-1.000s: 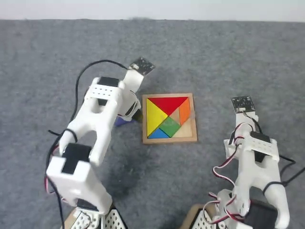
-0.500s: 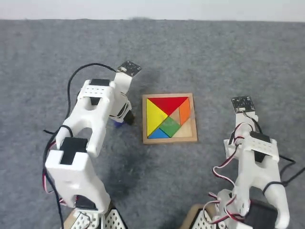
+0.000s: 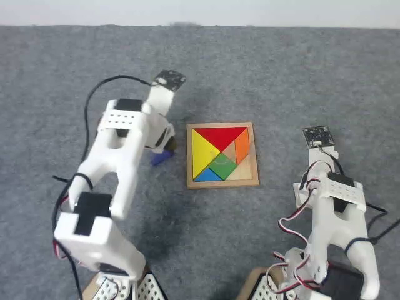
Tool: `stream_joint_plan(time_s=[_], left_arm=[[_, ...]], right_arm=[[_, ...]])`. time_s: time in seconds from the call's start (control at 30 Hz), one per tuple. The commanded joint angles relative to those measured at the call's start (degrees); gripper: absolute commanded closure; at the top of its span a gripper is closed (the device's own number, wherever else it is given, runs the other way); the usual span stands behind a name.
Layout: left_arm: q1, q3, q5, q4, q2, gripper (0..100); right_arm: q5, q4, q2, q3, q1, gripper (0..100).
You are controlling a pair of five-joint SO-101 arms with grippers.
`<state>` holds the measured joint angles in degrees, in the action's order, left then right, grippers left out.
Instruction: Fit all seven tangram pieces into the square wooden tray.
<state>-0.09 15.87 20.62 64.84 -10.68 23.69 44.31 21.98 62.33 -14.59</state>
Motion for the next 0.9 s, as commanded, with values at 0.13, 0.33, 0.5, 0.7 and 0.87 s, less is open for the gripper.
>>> stream_joint_plan(time_s=[0.13,0.33,0.5,0.7,0.87], left_arm=[[4.8,-1.0,-4.0,-2.0,0.5,77],[4.6,-1.4,-4.0,-4.2,-9.1,77],[2.8,-1.1,-3.9,-3.9,-9.0,78],[-1.5,-0.8,-1.9,-2.8,-8.5,78],[-1.8,0.1,-1.4,-3.0,-8.4,78]], right_arm=[[1.0,-1.1,2.2,-0.2,-0.8,99.1],[1.0,-1.1,2.2,-0.2,-0.8,99.1],[1.0,-1.1,2.2,-0.2,-0.8,99.1],[1.0,-1.1,2.2,-0.2,-0.8,99.1],[1.0,-1.1,2.2,-0.2,-0.8,99.1]])
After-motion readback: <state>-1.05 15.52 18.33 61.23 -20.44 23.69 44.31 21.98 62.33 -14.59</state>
